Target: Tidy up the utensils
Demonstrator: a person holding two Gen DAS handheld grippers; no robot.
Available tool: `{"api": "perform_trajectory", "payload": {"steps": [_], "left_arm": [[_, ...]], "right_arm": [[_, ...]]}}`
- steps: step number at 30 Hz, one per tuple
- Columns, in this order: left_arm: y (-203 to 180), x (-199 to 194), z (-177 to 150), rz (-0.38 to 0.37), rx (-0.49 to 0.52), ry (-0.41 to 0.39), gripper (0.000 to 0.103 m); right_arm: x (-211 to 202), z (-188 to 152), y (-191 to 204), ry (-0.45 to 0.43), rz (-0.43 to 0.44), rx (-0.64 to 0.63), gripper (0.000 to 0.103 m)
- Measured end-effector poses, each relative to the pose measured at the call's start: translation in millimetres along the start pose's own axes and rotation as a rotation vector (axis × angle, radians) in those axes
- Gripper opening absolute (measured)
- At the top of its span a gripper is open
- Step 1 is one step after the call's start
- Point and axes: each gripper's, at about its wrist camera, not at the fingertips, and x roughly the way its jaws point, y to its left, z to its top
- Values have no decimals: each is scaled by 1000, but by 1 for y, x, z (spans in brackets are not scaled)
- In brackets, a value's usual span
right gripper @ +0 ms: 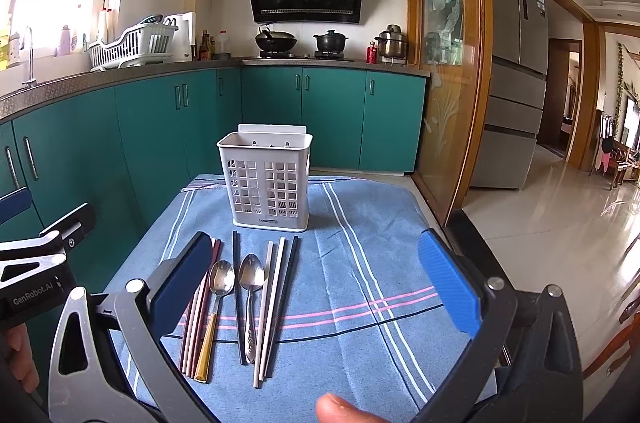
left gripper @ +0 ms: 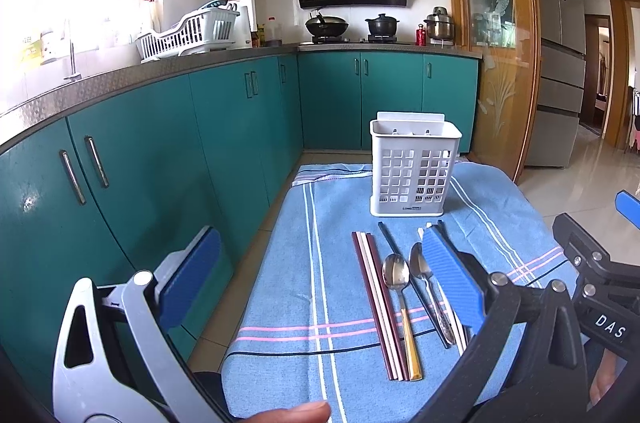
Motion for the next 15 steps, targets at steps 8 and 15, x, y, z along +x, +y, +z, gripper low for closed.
{"api": "perform_trajectory", "payload": {"steps": [8, 15], "left_arm": [[0, 0, -1, 0, -1, 3, 100], [1, 0, -2, -2, 2, 4, 100]], "right_arm": [[-1, 2, 2, -1, 6, -2, 100], [-1, 2, 2, -1, 6, -3, 100]]}}
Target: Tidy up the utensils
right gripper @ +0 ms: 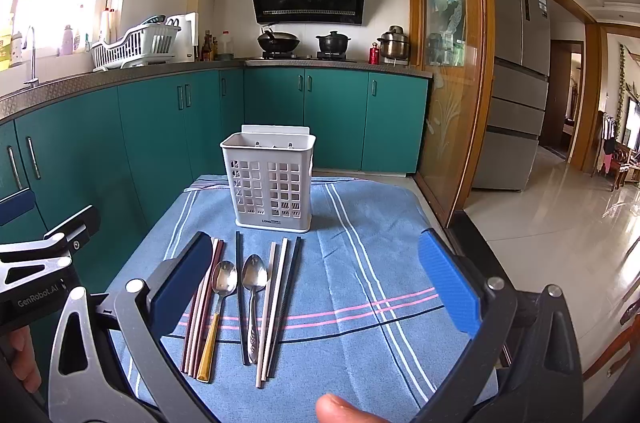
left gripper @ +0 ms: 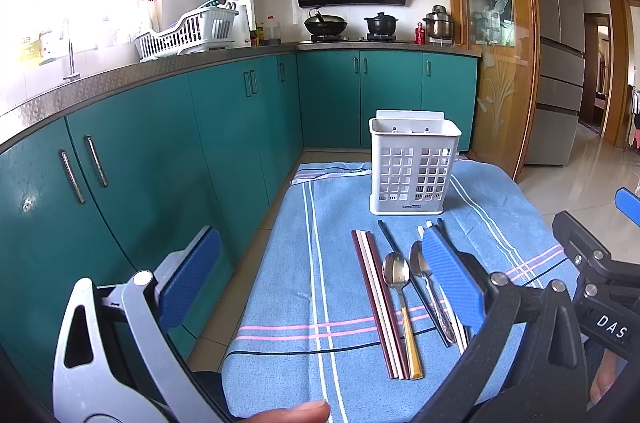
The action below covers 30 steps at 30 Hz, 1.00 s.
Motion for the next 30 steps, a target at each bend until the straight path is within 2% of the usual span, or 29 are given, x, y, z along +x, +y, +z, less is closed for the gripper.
{"api": "perform_trajectory", "payload": {"steps": [30], "left_arm": [[-2, 0, 2, -1, 4, 1, 100]], "right_arm": [[-1, 1, 4, 2, 15, -9, 100]]}}
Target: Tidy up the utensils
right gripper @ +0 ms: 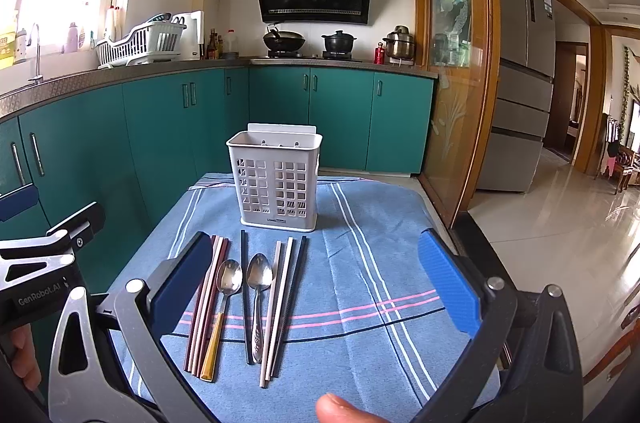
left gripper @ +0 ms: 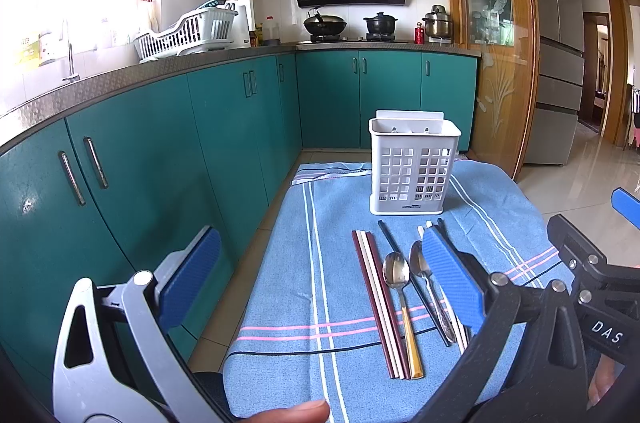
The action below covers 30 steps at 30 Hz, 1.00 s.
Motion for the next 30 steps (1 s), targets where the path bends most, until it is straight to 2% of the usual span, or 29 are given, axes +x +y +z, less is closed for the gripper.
{"api": "perform_trajectory", "payload": {"steps": [30], "left_arm": [[3, 3, 2, 13, -4, 13, 100]], "right_arm": [[6, -1, 0, 10, 12, -11, 100]]}}
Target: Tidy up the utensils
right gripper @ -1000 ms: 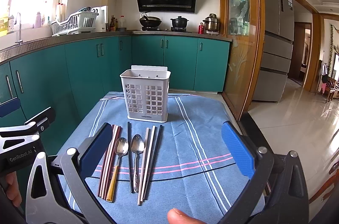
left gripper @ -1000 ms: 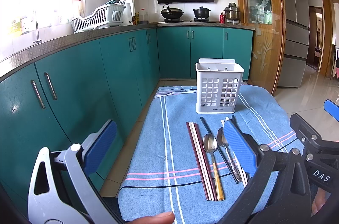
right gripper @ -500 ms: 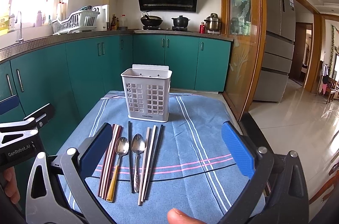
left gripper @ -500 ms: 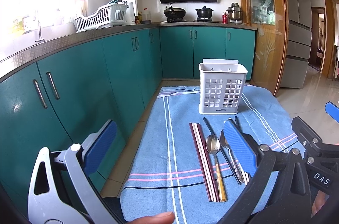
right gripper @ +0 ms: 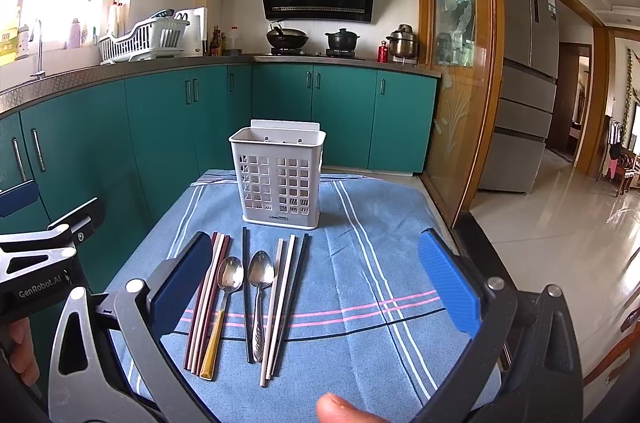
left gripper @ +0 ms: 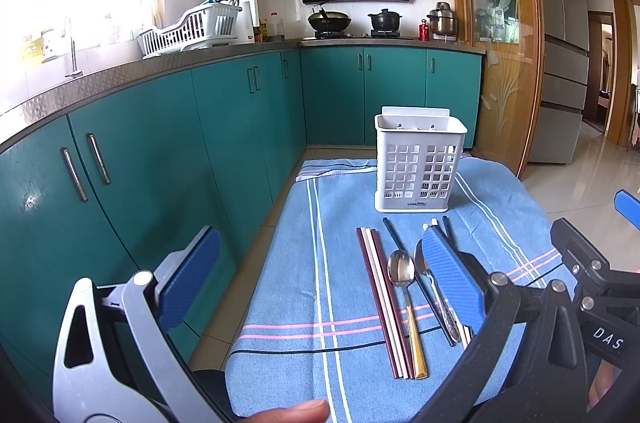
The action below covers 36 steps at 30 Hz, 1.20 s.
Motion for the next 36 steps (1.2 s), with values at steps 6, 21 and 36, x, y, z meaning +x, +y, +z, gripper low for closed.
{"api": "perform_trajectory", "payload": {"steps": [6, 21, 36], "left_arm": [[0, 1, -1, 0, -1, 4, 100], [2, 9, -6, -2, -5, 22, 100], [-7, 75, -35, 15, 59, 304, 100]], "right_arm": [[1, -2, 0, 1, 2, 0, 100], [5, -6, 2, 11, 7, -3, 100], [81, -40, -22, 336, 70, 74, 95]]}}
